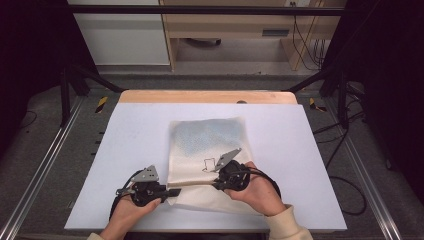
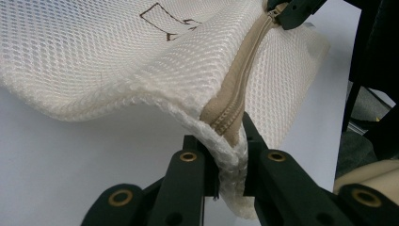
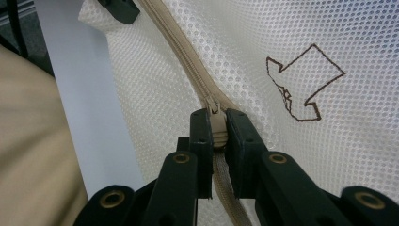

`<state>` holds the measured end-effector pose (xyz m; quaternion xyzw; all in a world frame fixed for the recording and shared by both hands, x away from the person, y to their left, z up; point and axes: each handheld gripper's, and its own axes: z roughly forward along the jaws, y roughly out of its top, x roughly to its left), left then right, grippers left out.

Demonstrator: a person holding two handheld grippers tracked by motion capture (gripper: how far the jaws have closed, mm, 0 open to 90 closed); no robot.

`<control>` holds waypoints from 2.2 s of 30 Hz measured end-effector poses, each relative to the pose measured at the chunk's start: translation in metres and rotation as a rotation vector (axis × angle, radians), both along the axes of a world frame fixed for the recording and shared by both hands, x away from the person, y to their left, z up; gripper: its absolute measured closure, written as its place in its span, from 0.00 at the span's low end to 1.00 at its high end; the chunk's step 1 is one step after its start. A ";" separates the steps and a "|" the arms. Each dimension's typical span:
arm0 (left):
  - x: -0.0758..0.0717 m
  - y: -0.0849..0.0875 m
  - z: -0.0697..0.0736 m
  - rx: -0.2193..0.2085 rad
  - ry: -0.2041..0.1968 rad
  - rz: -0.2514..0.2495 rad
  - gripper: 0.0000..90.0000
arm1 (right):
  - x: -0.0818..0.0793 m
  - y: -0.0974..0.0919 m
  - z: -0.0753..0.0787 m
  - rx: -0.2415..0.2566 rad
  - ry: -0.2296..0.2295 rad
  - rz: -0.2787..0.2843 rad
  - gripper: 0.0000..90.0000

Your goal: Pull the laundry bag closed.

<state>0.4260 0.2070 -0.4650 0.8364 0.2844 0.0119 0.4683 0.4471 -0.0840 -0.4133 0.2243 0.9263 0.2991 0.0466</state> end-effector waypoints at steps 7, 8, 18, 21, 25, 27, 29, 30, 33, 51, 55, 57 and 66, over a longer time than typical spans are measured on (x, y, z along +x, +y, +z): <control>0.001 0.001 0.000 -0.002 0.002 0.002 0.93 | 0.000 -0.003 0.001 0.004 0.001 -0.005 0.91; 0.001 0.001 0.000 -0.002 0.001 0.002 0.93 | 0.000 -0.003 0.000 0.002 -0.001 -0.003 0.91; 0.000 0.000 0.000 0.001 0.001 0.001 0.93 | -0.001 -0.004 0.000 0.002 0.005 -0.011 0.91; 0.000 0.000 0.000 0.000 -0.002 0.000 0.93 | -0.001 -0.006 0.000 0.003 0.007 -0.015 0.91; 0.000 0.000 0.000 -0.001 0.001 -0.001 0.93 | -0.002 -0.008 0.000 0.004 0.004 -0.019 0.91; 0.000 0.000 0.000 0.000 0.001 -0.001 0.93 | -0.001 -0.009 -0.001 0.006 0.006 -0.017 0.91; 0.000 0.000 0.000 0.000 0.001 -0.001 0.93 | -0.001 -0.008 -0.001 0.006 0.007 -0.018 0.91; 0.000 0.000 0.000 -0.001 0.001 -0.001 0.93 | -0.001 -0.008 -0.001 0.005 0.006 -0.018 0.91; 0.000 0.001 0.001 -0.005 0.001 0.000 0.93 | -0.001 -0.010 0.000 0.009 0.007 -0.021 0.91; 0.000 0.002 0.002 -0.010 -0.004 0.000 0.93 | -0.002 -0.020 0.000 0.018 0.005 -0.041 0.91; 0.000 0.002 0.001 -0.005 -0.007 0.000 0.93 | -0.002 -0.022 0.000 0.013 0.007 -0.044 0.91; 0.000 0.002 0.001 -0.002 -0.005 0.000 0.93 | -0.001 -0.023 -0.001 0.013 0.008 -0.050 0.91; 0.000 0.001 0.001 0.006 -0.014 0.002 0.93 | -0.003 -0.026 -0.002 0.013 0.008 -0.064 0.91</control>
